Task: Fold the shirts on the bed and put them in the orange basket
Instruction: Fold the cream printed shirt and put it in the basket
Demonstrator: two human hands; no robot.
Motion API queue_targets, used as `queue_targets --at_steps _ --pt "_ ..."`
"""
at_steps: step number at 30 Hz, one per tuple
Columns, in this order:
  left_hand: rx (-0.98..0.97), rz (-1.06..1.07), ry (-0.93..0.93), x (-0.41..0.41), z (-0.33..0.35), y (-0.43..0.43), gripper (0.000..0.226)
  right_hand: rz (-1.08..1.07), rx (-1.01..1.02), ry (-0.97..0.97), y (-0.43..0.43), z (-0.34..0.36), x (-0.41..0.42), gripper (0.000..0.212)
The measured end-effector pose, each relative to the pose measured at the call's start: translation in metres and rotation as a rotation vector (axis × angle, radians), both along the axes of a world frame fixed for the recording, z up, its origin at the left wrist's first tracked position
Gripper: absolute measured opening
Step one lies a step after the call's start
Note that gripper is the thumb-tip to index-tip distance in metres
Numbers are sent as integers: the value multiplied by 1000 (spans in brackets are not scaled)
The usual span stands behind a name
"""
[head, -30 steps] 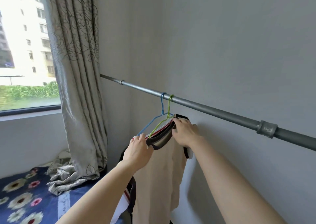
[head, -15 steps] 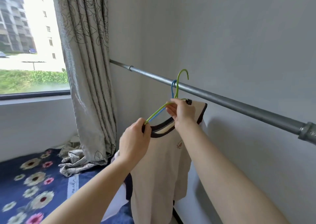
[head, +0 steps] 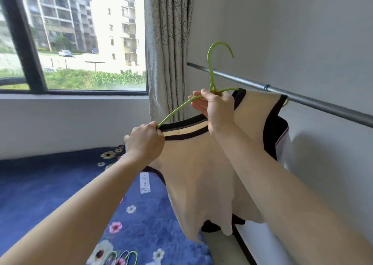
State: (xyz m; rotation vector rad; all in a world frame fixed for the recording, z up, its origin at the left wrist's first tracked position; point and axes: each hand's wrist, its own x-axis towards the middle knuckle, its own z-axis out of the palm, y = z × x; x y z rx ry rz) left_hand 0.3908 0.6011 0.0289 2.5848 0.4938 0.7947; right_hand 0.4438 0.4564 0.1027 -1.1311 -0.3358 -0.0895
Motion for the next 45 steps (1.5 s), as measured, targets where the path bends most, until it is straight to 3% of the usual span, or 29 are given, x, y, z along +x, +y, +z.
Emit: queue_targets --at_steps 4,10,14,17,19,21,25,28,33,38,41,43,45 --pt "2 54 88 -78 8 78 21 15 32 -6 61 13 -63 15" --pt "-34 76 -85 -194 14 216 27 48 156 22 162 25 -163 16" --pt "-104 46 -88 -265 15 294 36 152 367 189 229 29 -218 22" --pt "-465 -62 -154 -289 15 332 40 240 456 330 268 22 -244 24" --pt "-854 -146 -292 -305 21 350 54 312 390 390 292 11 -259 25" --pt "-1125 -202 -397 -323 27 367 59 371 317 420 317 3 -274 24" --pt "-1131 -107 -378 -347 36 379 28 447 221 471 350 -8 -288 17" --pt "-1120 -55 -333 -356 23 398 20 500 61 541 372 -24 -297 15" --pt "-925 133 -175 -368 -47 400 33 567 -436 560 406 -78 -308 26" --pt "-952 301 -31 -381 -125 417 28 561 -1058 170 417 -146 -320 22" --pt "-902 397 68 -387 -154 430 28 649 -1342 -2 403 -167 -310 33" --pt "-848 414 133 -389 -168 437 28 656 -1489 -43 388 -177 -293 32" --pt "-821 401 158 -393 -182 439 28 591 -1506 -44 370 -189 -274 29"
